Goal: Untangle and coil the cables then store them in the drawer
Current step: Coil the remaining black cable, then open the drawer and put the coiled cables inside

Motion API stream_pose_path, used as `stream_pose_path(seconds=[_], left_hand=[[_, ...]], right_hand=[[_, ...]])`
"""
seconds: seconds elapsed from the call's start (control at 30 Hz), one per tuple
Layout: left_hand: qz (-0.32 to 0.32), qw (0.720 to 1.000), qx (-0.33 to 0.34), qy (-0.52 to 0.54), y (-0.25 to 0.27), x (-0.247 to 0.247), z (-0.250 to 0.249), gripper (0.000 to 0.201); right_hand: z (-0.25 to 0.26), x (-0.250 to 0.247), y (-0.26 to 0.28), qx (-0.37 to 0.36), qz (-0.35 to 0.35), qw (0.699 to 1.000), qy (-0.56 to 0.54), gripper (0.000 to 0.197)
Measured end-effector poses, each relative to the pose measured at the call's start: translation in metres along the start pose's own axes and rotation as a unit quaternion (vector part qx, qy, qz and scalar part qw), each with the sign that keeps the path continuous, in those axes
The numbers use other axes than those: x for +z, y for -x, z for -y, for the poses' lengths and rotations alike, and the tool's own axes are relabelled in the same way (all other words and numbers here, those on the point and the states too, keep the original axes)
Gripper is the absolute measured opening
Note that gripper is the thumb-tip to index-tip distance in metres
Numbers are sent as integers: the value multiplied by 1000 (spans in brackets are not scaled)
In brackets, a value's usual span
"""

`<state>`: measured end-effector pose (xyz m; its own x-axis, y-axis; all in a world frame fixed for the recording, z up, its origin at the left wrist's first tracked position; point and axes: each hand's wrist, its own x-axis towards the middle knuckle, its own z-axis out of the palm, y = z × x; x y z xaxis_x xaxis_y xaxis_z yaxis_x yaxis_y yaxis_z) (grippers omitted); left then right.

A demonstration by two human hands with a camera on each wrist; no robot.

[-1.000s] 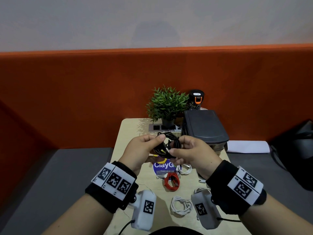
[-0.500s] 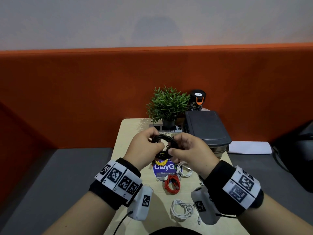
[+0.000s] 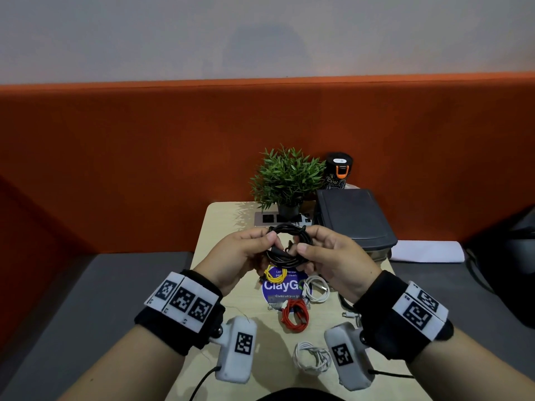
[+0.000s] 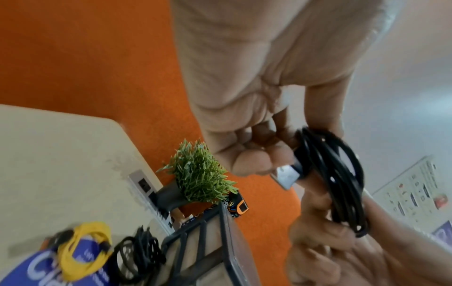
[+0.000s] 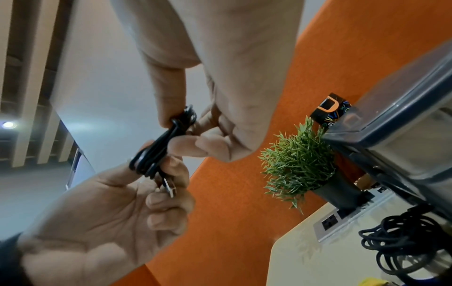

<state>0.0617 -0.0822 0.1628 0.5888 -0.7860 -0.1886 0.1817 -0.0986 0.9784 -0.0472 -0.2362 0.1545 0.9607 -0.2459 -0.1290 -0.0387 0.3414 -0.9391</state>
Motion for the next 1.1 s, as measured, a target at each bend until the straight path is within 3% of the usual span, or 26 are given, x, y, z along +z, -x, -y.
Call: stream_pose_path(seconds=[0.13, 0.27, 0.5, 0.63, 0.77, 0.9, 1.0, 1.1], left_hand=[[23, 998, -38, 51, -1, -2, -3, 20], [1, 999, -4, -34, -1, -1, -7, 19], [-77, 982, 72, -156, -5, 12, -3, 22], [-90, 989, 58, -98, -4, 14, -4, 19], [-94, 993, 39, -61, 0, 15, 0, 21], [-85, 995, 36, -26, 2, 12, 9, 20], [-45, 999, 23, 5, 8, 12, 22, 34], [-67, 996, 26, 54, 11, 13, 34, 29]], right_hand=[[-3, 1, 1, -11, 23, 999, -26, 26], [-3, 3, 2, 1, 29, 999, -46, 27], [1, 5, 3, -29, 14, 993, 116, 30], [1, 7, 4, -41, 26, 987, 155, 40], [-8, 5, 3, -50, -19, 977, 206, 44], [-15, 8, 3, -43, -65, 979, 188, 36], [-18, 8, 1, -38, -104, 979, 171, 32], [-22, 6, 1, -23, -102, 984, 146, 28]])
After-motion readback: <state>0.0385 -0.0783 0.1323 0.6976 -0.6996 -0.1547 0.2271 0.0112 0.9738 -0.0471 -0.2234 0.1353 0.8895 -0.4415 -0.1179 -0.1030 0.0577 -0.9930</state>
